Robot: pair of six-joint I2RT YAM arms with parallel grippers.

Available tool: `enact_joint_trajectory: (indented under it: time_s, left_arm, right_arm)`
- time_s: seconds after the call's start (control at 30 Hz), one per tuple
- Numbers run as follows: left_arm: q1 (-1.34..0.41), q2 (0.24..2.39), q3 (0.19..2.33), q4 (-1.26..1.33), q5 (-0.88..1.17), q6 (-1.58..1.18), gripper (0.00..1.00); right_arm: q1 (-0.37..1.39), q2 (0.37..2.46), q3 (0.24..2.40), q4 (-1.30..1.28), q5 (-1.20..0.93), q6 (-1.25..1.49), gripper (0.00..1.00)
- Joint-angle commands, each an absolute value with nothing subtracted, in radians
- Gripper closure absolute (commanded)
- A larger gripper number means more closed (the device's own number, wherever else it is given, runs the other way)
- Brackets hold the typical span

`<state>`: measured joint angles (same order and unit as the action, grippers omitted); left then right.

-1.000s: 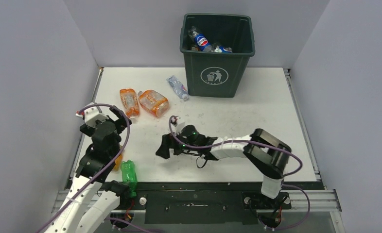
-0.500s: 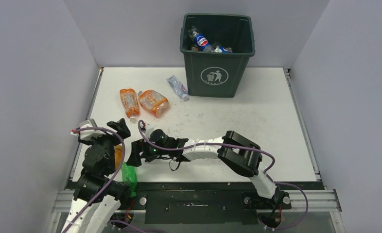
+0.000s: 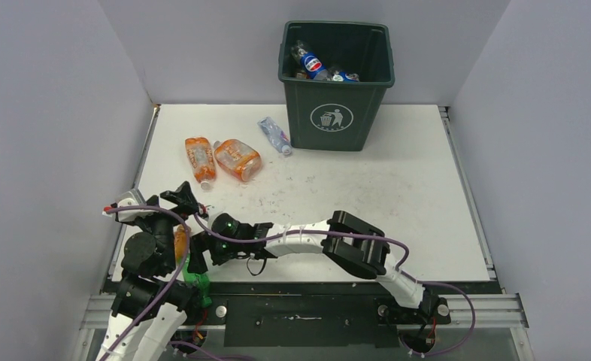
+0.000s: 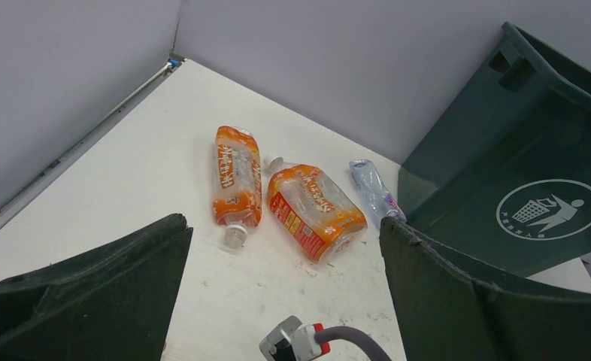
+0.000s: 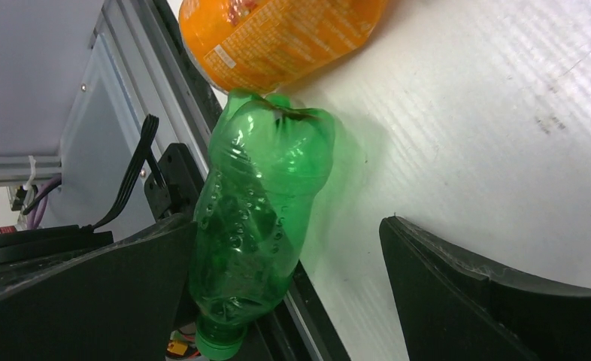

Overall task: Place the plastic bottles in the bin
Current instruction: Pick up the plastic bottle from the corner of the board.

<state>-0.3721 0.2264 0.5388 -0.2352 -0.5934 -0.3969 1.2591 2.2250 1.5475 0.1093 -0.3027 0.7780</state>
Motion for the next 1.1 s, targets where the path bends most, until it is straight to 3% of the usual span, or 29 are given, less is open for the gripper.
enact_joint_trajectory:
  time_s: [0.0, 0.3, 0.53, 0.77, 0.9, 1.07]
  left_arm:
    - [-0.374, 0.216, 0.542, -0.201, -0.594, -0.39, 0.04]
    - [-0.373, 0.219, 0.541, -0.202, -0.596, -0.4, 0.04]
    - [-0.373, 0.225, 0.538, -0.201, -0.59, -0.404, 0.04]
    - [-0.373, 0.229, 0.537, -0.202, -0.584, -0.406, 0.04]
    - [-0.373, 0.232, 0.535, -0.2, -0.578, -0.407, 0.04]
    - [-0.374, 0.243, 0.531, -0.185, -0.555, -0.408, 0.04]
  right_arm:
    - [1.271, 2.237, 1.599, 0.062, -0.265, 0.76, 0.02]
    - [1.303, 2.241, 1.667, -0.053, -0.234, 0.655, 0.0]
    - [1.303, 2.291, 1.713, -0.131, -0.25, 0.629, 0.1]
    - [1.293, 2.268, 1.664, -0.117, -0.248, 0.636, 0.3]
    - [1.263, 2.161, 1.517, -0.041, -0.207, 0.66, 0.45]
    - [1.183, 1.942, 1.282, 0.075, -0.154, 0.69, 0.53]
